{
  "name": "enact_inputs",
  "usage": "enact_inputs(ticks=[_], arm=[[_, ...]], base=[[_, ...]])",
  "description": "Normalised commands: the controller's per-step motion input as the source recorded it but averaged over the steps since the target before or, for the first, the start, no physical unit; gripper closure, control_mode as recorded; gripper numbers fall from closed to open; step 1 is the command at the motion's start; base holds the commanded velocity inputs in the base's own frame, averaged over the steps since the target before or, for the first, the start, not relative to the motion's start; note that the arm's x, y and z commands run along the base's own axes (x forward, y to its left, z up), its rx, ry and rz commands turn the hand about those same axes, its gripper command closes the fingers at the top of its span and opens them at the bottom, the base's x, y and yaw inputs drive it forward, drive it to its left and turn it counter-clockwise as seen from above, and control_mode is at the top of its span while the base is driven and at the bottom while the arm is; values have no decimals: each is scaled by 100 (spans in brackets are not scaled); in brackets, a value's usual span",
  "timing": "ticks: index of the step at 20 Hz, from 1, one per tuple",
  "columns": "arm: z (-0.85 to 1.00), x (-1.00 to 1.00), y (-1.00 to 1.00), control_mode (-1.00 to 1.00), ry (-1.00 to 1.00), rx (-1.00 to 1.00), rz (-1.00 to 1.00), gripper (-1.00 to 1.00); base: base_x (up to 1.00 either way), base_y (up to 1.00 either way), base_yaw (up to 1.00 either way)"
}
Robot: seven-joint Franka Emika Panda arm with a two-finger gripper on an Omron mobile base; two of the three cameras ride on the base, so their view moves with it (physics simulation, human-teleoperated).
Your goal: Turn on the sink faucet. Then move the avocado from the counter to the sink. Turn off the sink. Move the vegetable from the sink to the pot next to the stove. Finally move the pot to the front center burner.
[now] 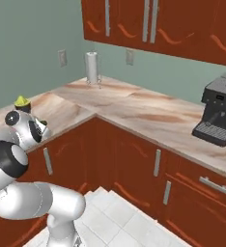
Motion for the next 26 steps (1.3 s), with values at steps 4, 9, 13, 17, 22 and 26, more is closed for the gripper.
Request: enact_inputs(ticks=[4,9,13,17,22,26], arm=[[0,0,0,100,0,0,0,100],[0,0,0,100,0,0,0,100],[0,0,0,100,0,0,0,100],[0,0,0,100,0,0,0,100],[0,0,0,100,0,0,0,100],[0,0,0,100,0,0,0,100]], base=[[-1,20,-65],[-4,20,-66],[-7,18,-65],[0,-2,-62],[0,-34,-51],[0,-46,-44]])
